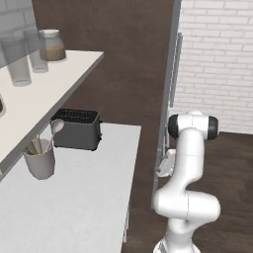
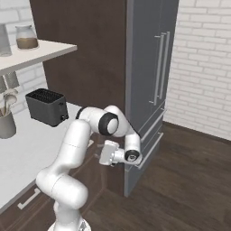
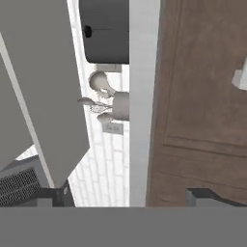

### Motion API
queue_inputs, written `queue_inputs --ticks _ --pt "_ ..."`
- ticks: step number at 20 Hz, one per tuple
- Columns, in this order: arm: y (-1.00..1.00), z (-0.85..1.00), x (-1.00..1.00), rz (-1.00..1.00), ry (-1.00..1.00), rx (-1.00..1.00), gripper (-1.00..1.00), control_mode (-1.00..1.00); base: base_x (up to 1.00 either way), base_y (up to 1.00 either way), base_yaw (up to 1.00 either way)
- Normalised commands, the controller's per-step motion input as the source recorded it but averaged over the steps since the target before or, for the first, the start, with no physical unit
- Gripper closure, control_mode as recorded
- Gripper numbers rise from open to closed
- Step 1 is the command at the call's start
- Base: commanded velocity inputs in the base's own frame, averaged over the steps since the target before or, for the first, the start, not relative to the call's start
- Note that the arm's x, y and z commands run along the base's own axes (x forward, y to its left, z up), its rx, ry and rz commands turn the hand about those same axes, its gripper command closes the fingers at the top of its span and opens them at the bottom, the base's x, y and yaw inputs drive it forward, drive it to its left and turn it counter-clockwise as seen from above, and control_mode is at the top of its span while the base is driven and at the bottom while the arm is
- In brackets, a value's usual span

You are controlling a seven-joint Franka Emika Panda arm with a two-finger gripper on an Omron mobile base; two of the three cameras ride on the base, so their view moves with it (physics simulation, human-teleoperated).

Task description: Take a straw from the drawer in front and place it inside the glass cup on the dining counter.

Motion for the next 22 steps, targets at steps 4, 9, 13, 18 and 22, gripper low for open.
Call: queue_inputs --ticks 4,9,13,18,22 --pt "0.29 -0.18 0.2 -0.23 0.0 -0.13 -1.0 -1.0 0.0 0.0 0.0" --pt "0.25 -0.26 0.25 -0.3 0.01 -0.12 -1.0 -1.0 0.0 0.0 0.0" --pt "0.18 -0.33 0.39 -0.24 0.08 -0.11 -1.0 -1.0 0.0 0.0 0.0" --pt "0.08 -0.32 0.45 -0.03 0.2 0.0 -1.0 -1.0 0.0 0.0 0.0" --pt "0.17 -0.27 0.44 0.0 0.16 0.0 -1.0 -1.0 0.0 0.0 0.0"
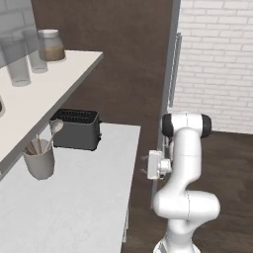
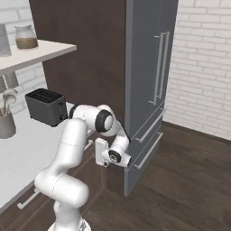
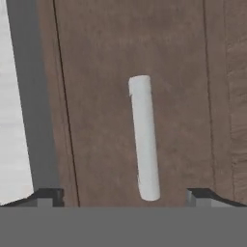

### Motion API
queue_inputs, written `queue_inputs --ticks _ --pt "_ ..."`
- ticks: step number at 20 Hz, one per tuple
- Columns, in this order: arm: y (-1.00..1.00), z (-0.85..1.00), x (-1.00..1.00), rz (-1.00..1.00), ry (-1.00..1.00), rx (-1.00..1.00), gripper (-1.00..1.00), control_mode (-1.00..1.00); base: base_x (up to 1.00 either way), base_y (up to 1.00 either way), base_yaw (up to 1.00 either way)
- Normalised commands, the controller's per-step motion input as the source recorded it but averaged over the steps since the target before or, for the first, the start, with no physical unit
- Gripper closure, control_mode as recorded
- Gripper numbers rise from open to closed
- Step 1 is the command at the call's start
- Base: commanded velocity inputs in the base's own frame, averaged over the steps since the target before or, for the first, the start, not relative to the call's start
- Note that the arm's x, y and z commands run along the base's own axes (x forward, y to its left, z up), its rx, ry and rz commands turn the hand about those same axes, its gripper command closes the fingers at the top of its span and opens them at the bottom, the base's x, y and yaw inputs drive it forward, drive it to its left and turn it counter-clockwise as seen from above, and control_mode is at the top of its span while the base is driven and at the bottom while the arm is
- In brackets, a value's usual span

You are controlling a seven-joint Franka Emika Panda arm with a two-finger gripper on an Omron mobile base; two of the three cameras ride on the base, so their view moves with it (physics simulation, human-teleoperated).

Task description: Take a straw from the drawer in front and place it inside the glass cup on the dining counter.

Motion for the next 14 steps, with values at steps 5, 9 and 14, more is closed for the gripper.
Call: queue_inputs --ticks 5,9,14 --pt "0.28 -0.34 0.34 0.0 0.11 0.0 -1.0 -1.0 0.0 0.0 0.0" --pt "0.35 -0.22 0.19 0.0 0.0 0.0 -1.0 -1.0 0.0 0.0 0.0" --pt "0.31 -0.18 0.27 0.0 0.0 0.0 -1.0 -1.0 0.0 0.0 0.0"
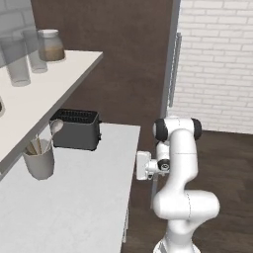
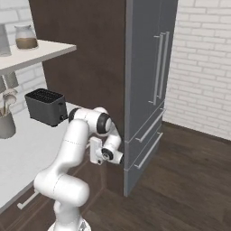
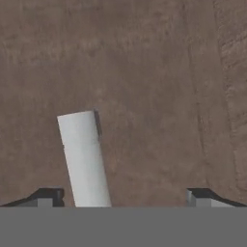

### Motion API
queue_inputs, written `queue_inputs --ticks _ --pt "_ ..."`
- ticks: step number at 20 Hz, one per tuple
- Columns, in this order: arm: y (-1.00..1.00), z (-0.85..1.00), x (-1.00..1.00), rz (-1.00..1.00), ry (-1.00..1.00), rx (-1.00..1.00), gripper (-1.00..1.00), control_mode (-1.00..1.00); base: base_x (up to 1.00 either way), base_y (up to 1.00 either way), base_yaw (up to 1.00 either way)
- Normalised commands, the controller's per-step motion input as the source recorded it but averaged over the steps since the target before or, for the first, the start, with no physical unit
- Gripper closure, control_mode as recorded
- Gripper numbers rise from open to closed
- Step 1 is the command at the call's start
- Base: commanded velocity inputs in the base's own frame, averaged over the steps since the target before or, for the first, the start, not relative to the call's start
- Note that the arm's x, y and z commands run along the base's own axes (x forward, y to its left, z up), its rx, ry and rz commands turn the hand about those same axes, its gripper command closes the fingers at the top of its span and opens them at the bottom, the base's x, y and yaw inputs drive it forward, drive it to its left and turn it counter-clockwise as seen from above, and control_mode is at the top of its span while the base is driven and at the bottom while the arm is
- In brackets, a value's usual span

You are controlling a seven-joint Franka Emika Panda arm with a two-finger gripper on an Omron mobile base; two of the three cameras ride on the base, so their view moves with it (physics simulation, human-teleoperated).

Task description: Take a straw from the drawer in front and place it inside the glass cup on the dining counter.

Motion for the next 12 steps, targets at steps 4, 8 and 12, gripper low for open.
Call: queue_inputs --ticks 4,8,12 --pt "0.19 -0.24 0.34 0.0 0.0 0.0 -1.0 -1.0 0.0 0.0 0.0" --pt "0.19 -0.21 0.26 0.0 0.0 -0.01 -1.0 -1.0 0.0 0.0 0.0" --pt "0.31 -0.17 0.04 -0.01 0.0 -0.04 1.0 -1.0 0.0 0.0 0.0"
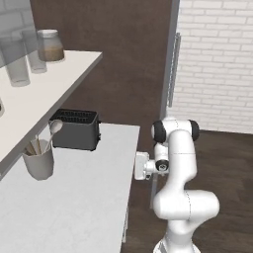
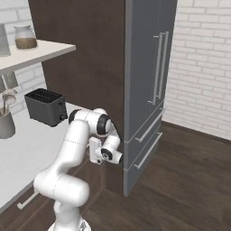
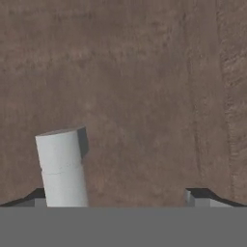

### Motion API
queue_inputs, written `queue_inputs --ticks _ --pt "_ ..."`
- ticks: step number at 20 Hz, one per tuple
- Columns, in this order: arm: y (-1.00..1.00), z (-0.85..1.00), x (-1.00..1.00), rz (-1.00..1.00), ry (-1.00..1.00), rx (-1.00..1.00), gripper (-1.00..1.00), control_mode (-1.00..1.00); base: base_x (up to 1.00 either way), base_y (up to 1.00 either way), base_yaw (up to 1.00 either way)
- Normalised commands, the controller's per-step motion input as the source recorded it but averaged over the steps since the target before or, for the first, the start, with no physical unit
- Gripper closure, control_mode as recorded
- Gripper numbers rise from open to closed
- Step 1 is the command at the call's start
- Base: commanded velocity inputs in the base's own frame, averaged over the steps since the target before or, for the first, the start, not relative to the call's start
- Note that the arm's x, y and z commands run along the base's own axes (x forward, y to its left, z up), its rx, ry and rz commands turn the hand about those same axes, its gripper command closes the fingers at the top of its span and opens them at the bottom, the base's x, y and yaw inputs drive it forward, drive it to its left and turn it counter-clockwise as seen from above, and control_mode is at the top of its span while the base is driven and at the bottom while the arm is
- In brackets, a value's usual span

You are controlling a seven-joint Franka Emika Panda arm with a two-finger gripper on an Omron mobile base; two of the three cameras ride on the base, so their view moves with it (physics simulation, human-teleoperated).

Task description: Take a straw from the drawer in front and place it inside the glass cup on the dining counter.

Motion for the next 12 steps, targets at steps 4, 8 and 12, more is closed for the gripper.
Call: queue_inputs --ticks 4,8,12 --pt "0.28 -0.06 0.0 -0.05 0.01 -0.07 1.0 -1.0 0.0 0.0 0.0" --pt "-0.05 0.0 -0.02 -0.06 0.02 -0.06 1.0 -1.0 0.0 0.0 0.0" --pt "-0.46 0.0 -0.2 -0.03 0.03 -0.04 1.0 -1.0 0.0 0.0 0.0"
